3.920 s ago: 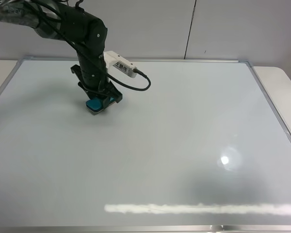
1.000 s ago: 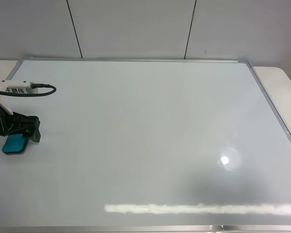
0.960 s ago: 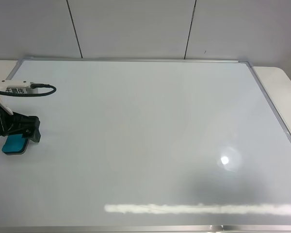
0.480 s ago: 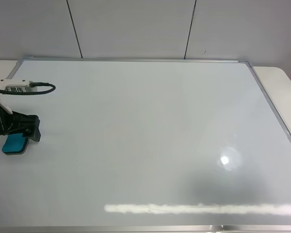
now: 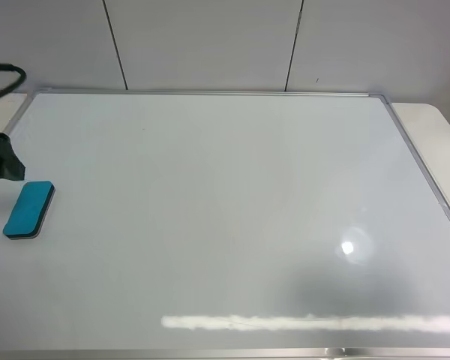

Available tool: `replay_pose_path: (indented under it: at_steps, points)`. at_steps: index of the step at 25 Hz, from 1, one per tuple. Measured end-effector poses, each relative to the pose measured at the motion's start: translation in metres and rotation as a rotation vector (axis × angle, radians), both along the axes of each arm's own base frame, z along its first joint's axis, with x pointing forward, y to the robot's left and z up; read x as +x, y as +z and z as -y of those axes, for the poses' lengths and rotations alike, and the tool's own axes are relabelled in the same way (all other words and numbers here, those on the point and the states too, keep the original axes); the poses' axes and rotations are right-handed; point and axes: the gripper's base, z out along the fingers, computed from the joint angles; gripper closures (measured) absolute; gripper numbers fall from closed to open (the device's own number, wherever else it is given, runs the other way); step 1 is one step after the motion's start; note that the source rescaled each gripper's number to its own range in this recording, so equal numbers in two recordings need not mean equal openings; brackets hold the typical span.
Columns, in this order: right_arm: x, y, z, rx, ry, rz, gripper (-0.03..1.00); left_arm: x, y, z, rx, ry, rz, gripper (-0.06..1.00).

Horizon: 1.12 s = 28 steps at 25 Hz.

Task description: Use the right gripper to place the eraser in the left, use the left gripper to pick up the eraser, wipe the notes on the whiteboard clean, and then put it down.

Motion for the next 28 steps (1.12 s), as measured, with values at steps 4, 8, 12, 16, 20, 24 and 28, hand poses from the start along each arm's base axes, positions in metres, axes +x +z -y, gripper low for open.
replay_pose_path:
  at_steps: [4,8,12,16,20,24,28]
  points:
    - [0.000,0.000,0.000,0.000,0.000,0.000,-0.03,-0.037,0.043,-0.002,-0.007,0.003,0.220,0.06]
    - [0.000,0.000,0.000,0.000,0.000,0.000,-0.03,-0.085,0.076,-0.004,-0.015,0.007,0.438,0.06]
    - [0.000,0.000,0.000,0.000,0.000,0.000,-0.03,-0.135,0.091,-0.006,-0.022,0.014,0.609,0.06]
    - [0.000,0.000,0.000,0.000,0.000,0.000,-0.03,-0.175,0.094,-0.008,-0.024,0.021,0.726,0.06]
    - [0.000,0.000,0.000,0.000,0.000,0.000,-0.03,-0.201,0.086,-0.010,-0.024,0.031,0.741,0.06]
    - [0.000,0.000,0.000,0.000,0.000,0.000,-0.03,-0.212,0.073,-0.012,-0.002,0.045,0.650,0.06]
    - [0.000,0.000,0.000,0.000,0.000,0.000,-0.03,-0.214,0.053,-0.013,0.028,0.048,0.525,0.06]
